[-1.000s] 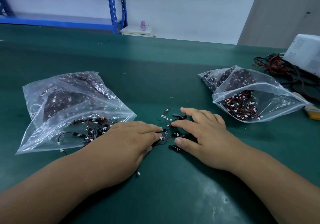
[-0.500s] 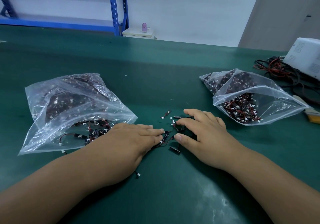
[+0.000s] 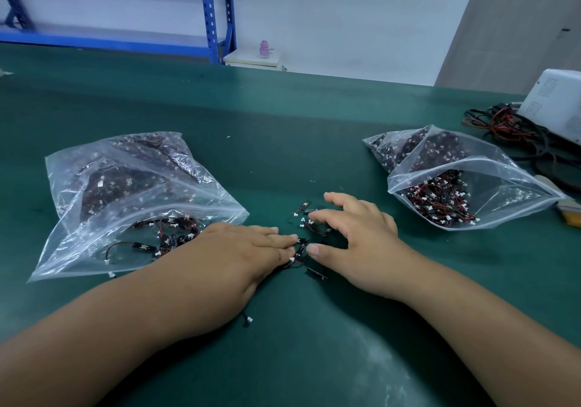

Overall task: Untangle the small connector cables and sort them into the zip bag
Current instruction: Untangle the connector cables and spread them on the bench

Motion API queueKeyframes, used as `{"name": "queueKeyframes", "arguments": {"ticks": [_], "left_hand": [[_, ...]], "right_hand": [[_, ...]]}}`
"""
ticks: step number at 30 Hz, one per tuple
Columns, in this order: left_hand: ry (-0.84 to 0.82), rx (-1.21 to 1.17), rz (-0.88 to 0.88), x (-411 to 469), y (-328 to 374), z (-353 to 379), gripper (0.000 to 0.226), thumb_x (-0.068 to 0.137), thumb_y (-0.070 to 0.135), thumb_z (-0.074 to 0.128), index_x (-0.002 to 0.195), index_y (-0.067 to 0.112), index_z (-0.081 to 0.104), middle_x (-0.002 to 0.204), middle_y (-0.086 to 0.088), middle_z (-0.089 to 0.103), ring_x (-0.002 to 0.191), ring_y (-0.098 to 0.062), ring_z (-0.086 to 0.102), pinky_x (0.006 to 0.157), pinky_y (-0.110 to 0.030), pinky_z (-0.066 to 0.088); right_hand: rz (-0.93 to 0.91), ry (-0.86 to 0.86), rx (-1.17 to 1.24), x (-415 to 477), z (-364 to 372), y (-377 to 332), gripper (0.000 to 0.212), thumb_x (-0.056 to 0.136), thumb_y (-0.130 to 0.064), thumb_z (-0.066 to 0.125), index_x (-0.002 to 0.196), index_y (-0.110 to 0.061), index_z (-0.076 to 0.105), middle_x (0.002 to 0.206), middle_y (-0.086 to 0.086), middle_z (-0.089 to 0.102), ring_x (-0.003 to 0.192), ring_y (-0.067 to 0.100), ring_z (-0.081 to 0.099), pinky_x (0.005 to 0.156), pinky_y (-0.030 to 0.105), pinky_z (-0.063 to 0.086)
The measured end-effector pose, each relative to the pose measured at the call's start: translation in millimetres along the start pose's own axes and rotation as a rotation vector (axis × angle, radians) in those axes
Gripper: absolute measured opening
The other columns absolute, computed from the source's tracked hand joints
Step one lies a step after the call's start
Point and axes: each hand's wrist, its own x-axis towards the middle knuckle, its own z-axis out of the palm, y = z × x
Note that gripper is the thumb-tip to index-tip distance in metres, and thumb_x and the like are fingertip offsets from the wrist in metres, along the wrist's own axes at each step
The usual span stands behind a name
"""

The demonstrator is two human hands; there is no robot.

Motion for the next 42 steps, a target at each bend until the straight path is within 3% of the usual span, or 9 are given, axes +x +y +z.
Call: {"name": "queueKeyframes", "arguments": {"ticks": [4,9,12,22,28,32,36,39,42], "left_hand": [[0.001,-0.005,-0.002,0,1,0,0.051,0.104,0.030,0.028,0.149,0.052,0.020,0.152,0.041,0.003,0.144,0.010,0.006,0.119,-0.025,0.011],[-0.006,0.003,0.002,0,1,0,0.051,0.104,0.031,0.027,0.149,0.052,0.019,0.150,0.041,0.000,0.145,0.010,0.004,0.118,-0.025,0.011],[0.001,0.002,0.005,0,1,0,0.051,0.104,0.031,0.026,0.150,0.052,0.018,0.144,0.044,-0.005,0.144,0.011,0.003,0.117,-0.022,0.010],[0.018,0.004,0.001,-1,1,2,0.052,0.103,0.031,0.026,0.151,0.050,0.016,0.153,0.040,0.000,0.145,0.009,0.002,0.116,-0.021,0.007],[0.029,0.038,-0.017,-4,3,4,0.055,0.102,0.032,0.026,0.152,0.049,0.011,0.156,0.036,-0.001,0.146,0.006,0.002,0.114,-0.022,0.005],[0.087,0.028,-0.044,-6,5,4,0.049,0.102,0.037,0.030,0.150,0.045,0.024,0.158,0.031,0.014,0.146,0.000,0.016,0.116,-0.029,0.015],[0.190,0.079,-0.049,-11,10,-2,0.034,0.096,0.036,0.049,0.127,0.032,0.062,0.134,0.018,0.058,0.120,-0.013,0.056,0.099,-0.040,0.047],[0.168,0.102,-0.120,-13,10,-2,0.034,0.097,0.044,0.037,0.121,0.034,0.059,0.123,0.020,0.057,0.114,-0.011,0.052,0.097,-0.036,0.044],[0.154,0.124,-0.163,-13,8,-2,0.038,0.098,0.049,0.029,0.124,0.037,0.054,0.123,0.021,0.048,0.113,-0.009,0.044,0.100,-0.034,0.039]], "right_hand": [[-0.001,-0.012,-0.005,-2,0,-3,0.074,0.068,-0.079,0.036,0.137,-0.052,0.037,0.159,-0.020,0.017,0.143,0.006,0.010,0.109,0.033,0.006],[0.001,-0.002,0.008,-2,-1,-3,0.076,0.067,-0.080,0.043,0.136,-0.049,0.041,0.159,-0.020,0.019,0.144,0.007,0.011,0.110,0.034,0.007],[0.007,0.004,0.002,-1,-2,-5,0.086,0.056,-0.084,0.035,0.134,-0.049,0.043,0.158,-0.021,0.019,0.144,0.006,0.012,0.111,0.034,0.009],[-0.048,0.065,0.100,-7,-4,-3,0.047,0.076,-0.056,0.071,0.118,-0.050,0.052,0.149,-0.027,0.030,0.137,0.000,0.020,0.102,0.026,0.011],[-0.104,0.085,0.165,-13,-8,-6,0.039,0.078,-0.044,0.077,0.108,-0.053,0.055,0.142,-0.030,0.035,0.132,-0.004,0.025,0.101,0.021,0.011],[-0.131,0.066,0.188,-15,-9,-6,0.041,0.072,-0.051,0.072,0.109,-0.054,0.055,0.141,-0.033,0.034,0.133,-0.006,0.024,0.108,0.027,0.012],[-0.138,0.037,0.168,-15,-10,-7,0.050,0.068,-0.058,0.064,0.116,-0.057,0.054,0.144,-0.032,0.031,0.136,-0.004,0.021,0.111,0.029,0.010],[-0.132,0.022,0.158,-16,-12,-7,0.054,0.075,-0.052,0.071,0.126,-0.054,0.053,0.148,-0.030,0.030,0.138,-0.003,0.019,0.110,0.028,0.009],[-0.111,0.097,0.233,-18,-15,-4,0.050,0.080,-0.029,0.077,0.120,-0.051,0.056,0.144,-0.029,0.037,0.138,-0.003,0.025,0.116,0.031,0.012]]}}
